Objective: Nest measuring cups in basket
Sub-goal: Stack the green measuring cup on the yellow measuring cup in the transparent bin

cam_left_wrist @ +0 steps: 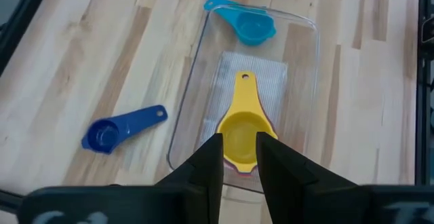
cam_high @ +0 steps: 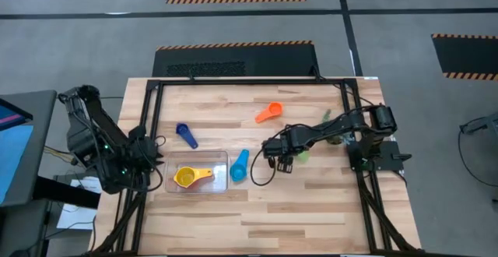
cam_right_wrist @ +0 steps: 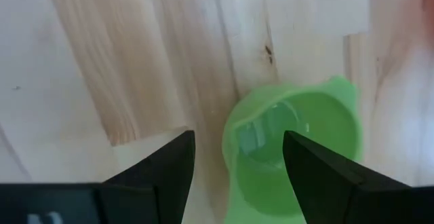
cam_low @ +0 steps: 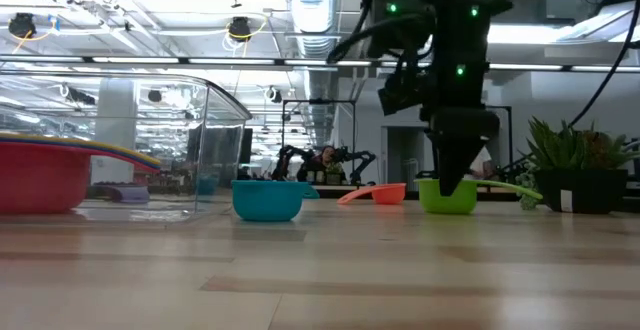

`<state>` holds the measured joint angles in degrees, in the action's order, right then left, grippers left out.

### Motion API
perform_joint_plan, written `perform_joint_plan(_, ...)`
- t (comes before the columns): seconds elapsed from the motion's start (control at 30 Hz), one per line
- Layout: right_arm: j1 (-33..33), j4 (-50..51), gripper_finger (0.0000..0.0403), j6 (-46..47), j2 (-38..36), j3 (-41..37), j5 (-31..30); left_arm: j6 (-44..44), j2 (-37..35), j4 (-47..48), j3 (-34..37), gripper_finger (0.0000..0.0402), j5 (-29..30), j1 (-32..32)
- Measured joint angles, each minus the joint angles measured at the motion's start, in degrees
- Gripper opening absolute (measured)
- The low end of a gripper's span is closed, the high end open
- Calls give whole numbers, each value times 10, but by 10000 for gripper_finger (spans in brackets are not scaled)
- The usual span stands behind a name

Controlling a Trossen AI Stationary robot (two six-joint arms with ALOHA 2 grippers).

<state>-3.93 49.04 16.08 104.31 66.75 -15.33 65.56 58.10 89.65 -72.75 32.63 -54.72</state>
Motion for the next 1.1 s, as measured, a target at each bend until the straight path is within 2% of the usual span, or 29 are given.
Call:
perform_joint_plan(0.17,0,-18,243,1,0,-23,0,-3,0,0,0,74,-4,0)
perform_joint_plan(0.3,0,-34,214,20,0,-31,-11,-3,0,0,0,74,-3,0)
perform_joint_plan(0.4,0,-34,161,49,0,-31,-28,1,0,0,0,74,-3,0)
perform_joint_plan(0.57,-4,-34,25,87,0,-30,-27,1,0,0,0,74,-3,0)
perform_joint_plan(0.67,-15,-29,17,107,0,-21,-26,1,0,0,0,74,4,0)
perform_joint_plan(0.8,-35,-6,9,104,-1,30,-29,2,0,0,0,75,12,0)
perform_joint_plan(0.97,-66,39,8,85,-1,138,-74,2,0,-1,0,75,13,0)
perform_joint_plan(1.1,-92,23,8,49,-1,235,-116,5,0,-2,0,75,15,0)
